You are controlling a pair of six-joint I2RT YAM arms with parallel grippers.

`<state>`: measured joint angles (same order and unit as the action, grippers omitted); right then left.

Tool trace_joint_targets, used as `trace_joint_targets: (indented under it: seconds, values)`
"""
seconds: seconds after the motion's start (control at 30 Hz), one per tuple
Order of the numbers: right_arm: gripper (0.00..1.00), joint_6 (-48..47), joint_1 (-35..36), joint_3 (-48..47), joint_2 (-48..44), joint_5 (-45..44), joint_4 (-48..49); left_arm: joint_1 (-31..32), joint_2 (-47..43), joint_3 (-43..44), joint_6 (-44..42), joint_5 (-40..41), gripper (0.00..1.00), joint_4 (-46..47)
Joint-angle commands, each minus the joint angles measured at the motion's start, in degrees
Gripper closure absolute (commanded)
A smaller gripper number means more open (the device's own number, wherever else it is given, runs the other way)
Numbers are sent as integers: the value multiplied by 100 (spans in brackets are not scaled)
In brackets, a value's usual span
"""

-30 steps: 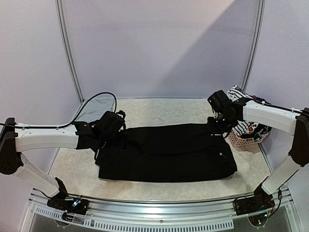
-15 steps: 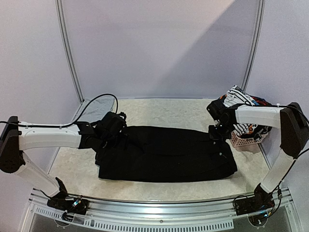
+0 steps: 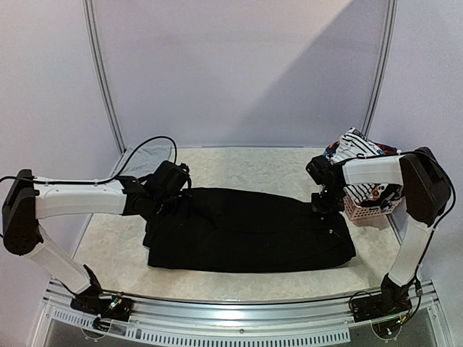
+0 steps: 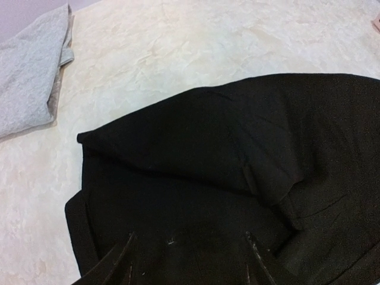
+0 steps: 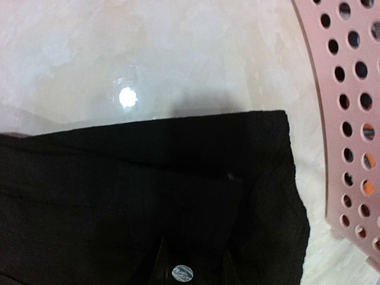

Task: Fold and stack the mixed laundry pile
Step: Fold the 1/3-folded shirt at the center of the board, then smooth out the rectangle-folded shirt at the center of the board.

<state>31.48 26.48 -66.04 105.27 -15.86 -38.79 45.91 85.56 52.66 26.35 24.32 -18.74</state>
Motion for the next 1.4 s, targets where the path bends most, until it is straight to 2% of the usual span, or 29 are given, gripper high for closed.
trace_joint_targets:
  seconds: [0.0, 0.2, 0.33, 0.43, 0.57, 0.7, 0.87, 1.17, 1.37]
  values:
    - [66, 19, -30, -251, -9, -282, -259, -189, 430, 488, -140, -219, 43, 11]
    - [59, 22, -17, -315, -651, -228, -506, -583, 949, 922, -270, -613, 47, -31]
    - [57, 69, 172, -183, -1215, -233, -535, -874, 1308, 1193, -446, -875, 54, -57]
    - [55, 169, 574, 53, -1691, 18, -91, -1079, 1466, 1275, -537, -1061, 57, 14]
    - [55, 174, 1204, 248, -1899, 892, 973, -1301, 1692, 1478, -685, -1310, 60, 79]
    - [56, 149, 1702, -74, -1458, 1695, 1838, -1472, 2028, 1812, -801, -1514, 62, 70]
    - [59, 108, 2127, -1033, -239, 2309, 2321, -1634, 2417, 2107, -827, -1660, 64, -96]
    - [63, 224, 2458, -2342, 1554, 3026, 2620, -1792, 2545, 1479, -703, -1693, 68, 131]
    - [65, 185, 2552, -2403, 2154, 3158, 2557, -1895, 2551, 1041, -616, -1720, 69, 415]
